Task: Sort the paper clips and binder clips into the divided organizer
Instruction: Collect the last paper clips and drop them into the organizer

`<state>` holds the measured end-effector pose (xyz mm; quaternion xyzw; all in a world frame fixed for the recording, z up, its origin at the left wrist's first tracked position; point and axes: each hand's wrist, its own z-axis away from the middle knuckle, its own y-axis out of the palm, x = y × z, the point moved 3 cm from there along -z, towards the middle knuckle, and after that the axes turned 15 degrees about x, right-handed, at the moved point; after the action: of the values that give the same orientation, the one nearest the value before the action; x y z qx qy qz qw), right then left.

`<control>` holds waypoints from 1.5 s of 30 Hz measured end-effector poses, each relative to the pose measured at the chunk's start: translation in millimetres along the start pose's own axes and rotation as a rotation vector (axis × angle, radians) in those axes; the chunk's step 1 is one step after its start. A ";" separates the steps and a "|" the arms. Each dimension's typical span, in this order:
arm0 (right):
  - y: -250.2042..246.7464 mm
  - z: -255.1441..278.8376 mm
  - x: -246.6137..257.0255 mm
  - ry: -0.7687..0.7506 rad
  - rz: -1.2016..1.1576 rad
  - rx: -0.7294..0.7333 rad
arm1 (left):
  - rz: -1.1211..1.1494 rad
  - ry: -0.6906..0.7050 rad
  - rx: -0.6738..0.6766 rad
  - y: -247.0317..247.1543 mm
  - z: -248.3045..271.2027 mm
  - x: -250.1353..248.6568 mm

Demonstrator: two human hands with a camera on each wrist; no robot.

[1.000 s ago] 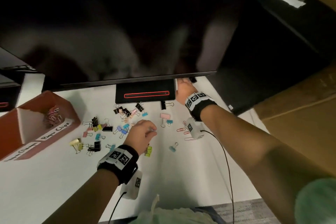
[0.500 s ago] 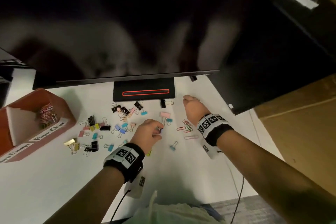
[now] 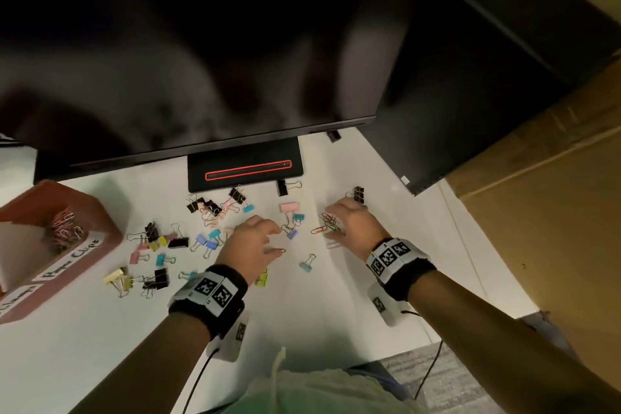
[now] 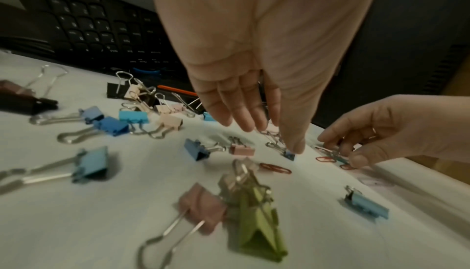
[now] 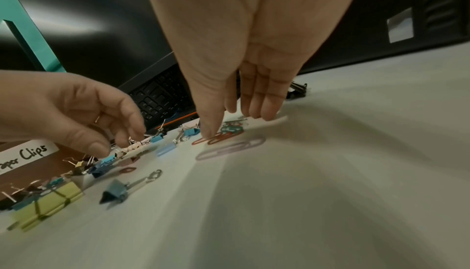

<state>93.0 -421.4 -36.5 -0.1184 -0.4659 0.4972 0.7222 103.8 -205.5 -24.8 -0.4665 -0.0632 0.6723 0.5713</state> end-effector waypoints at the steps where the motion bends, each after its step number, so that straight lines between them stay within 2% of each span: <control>1: 2.1 -1.4 1.7 0.014 0.007 0.019 | -0.025 -0.022 0.002 1.4 1.2 2.2; 5: 6.1 -11.3 9.3 0.023 0.051 0.057 | -0.138 -0.066 0.026 9.0 -3.3 3.4; 9: -2.2 -18.4 13.3 0.012 0.030 0.092 | -0.266 -0.045 -0.004 11.8 -8.9 0.4; 13: -9.9 -23.2 16.1 0.027 0.052 0.171 | -0.308 -0.015 0.008 12.8 -11.5 -1.4; 19: -11.2 -23.9 14.9 0.020 0.075 0.208 | -0.310 0.025 0.037 12.2 -12.8 -3.4; 27: -14.1 -18.6 7.8 0.004 0.088 0.180 | -0.346 0.011 0.076 13.0 -14.2 -3.4; 30: -18.6 -17.5 3.9 -0.011 0.019 0.162 | -0.381 0.010 0.081 13.7 -14.0 -3.4; 35: -36.3 -2.9 -9.8 -0.036 -0.191 0.048 | -0.427 0.041 0.068 13.7 -11.9 -5.6; 37: -34.0 4.5 -14.2 -0.053 -0.148 0.128 | -0.404 0.068 0.048 12.6 -9.5 -7.1; 40: -20.4 14.3 -17.0 -0.067 -0.003 0.269 | -0.328 0.141 -0.057 7.5 -9.6 -17.6; 42: -11.6 17.6 -15.3 -0.079 0.076 0.287 | -0.314 0.198 -0.085 7.3 -14.5 -30.2; 45: -2.3 14.0 -11.6 -0.087 0.130 0.278 | -0.343 0.240 -0.030 13.5 -26.8 -49.1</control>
<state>82.5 -436.2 -33.9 -0.0254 -0.4147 0.6074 0.6770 108.6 -262.7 -20.8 -0.5339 -0.0832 0.5038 0.6740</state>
